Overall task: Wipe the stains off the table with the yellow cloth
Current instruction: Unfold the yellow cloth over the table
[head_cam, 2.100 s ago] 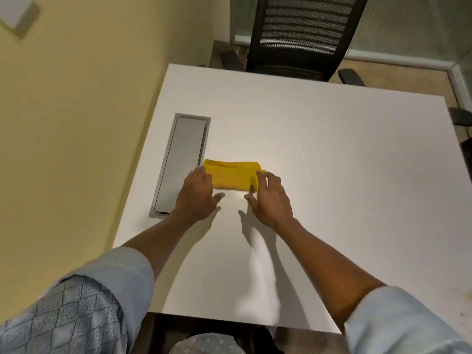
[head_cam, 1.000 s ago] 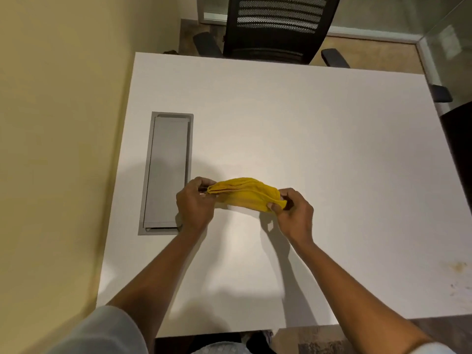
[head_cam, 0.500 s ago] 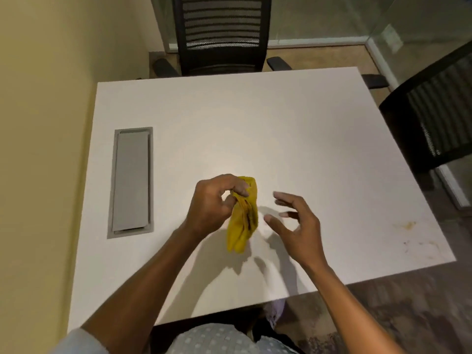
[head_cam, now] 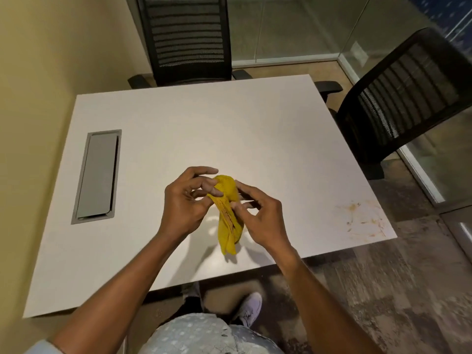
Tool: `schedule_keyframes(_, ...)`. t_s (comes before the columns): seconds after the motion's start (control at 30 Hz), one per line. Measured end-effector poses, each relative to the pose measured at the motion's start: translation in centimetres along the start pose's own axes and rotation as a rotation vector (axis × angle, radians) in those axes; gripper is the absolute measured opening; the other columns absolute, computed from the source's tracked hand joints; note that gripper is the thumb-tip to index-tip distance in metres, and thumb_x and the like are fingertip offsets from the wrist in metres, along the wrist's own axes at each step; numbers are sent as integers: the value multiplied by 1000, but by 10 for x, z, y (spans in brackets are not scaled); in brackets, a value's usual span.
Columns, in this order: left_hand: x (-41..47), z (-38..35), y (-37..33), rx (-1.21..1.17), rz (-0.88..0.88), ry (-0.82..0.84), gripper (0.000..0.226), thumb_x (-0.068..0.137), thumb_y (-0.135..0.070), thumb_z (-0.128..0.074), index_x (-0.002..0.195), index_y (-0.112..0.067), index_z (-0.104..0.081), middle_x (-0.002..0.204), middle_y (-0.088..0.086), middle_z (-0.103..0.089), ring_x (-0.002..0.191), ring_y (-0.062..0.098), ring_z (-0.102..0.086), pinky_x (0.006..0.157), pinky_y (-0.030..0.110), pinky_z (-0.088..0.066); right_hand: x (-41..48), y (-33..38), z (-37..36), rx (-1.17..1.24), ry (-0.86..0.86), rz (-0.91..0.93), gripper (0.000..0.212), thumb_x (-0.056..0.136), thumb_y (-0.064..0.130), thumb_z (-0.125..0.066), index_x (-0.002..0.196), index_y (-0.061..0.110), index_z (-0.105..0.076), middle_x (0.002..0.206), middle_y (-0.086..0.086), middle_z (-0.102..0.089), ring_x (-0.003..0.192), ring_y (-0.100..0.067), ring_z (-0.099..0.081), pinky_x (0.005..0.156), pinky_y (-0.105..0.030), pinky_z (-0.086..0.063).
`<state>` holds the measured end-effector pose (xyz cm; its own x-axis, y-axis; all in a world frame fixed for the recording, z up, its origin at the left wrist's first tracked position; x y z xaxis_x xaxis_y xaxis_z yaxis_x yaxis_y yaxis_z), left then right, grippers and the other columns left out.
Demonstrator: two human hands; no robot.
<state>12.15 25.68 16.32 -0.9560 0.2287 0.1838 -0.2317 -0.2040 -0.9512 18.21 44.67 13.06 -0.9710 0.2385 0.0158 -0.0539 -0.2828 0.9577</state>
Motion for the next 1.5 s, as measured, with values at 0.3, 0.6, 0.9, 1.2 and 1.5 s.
schedule_keyframes(0.3,-24,-9,17,-67,311,-29,39,83,24,-73,75,-14,-76,123,2,-80,113,26,-79,84,34,-66,-1,-26,65,331,-169,-260,26,100,4,-71,120,19,-74,117,-9,-80,111,-25,-78,98,-44,-64)
schedule_keyframes(0.6,11,-17,19,-327,541,90,26,75,-14,-58,92,-7,-76,77,7,-79,74,25,-73,71,32,-63,29,9,82,265,-29,-323,22,98,4,-74,118,13,-76,97,-13,-83,90,-28,-81,86,-46,-65)
schedule_keyframes(0.9,60,-41,-19,124,216,490,28,83,-40,-94,102,-23,-83,95,-1,-80,97,25,-74,94,50,-59,69,39,90,92,230,-321,24,89,4,-83,112,4,-79,90,-20,-82,80,-26,-77,72,-35,-62)
schedule_keyframes(1.2,104,-27,-21,-178,425,336,21,82,-25,-93,89,-6,-85,87,16,-85,73,24,-81,65,29,-63,45,-76,61,707,272,-709,93,97,65,-44,153,-9,-46,146,-40,-52,127,-46,-57,123,-57,-38)
schedule_keyframes(1.5,121,24,34,-95,570,229,11,87,-17,-90,86,-7,-86,91,20,-84,80,26,-77,78,34,-60,42,-80,18,881,-5,-567,52,93,4,-71,144,5,-61,134,-21,-74,117,-39,-74,103,-55,-61)
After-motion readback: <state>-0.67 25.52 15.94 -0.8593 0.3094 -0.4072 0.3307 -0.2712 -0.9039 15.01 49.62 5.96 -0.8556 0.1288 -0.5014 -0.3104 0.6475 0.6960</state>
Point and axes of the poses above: each hand's wrist, its own x-axis towards the middle knuckle, its own z-axis out of the back of the hand, y = z × x, the point moved 6 cm from there along x, towards the middle knuckle
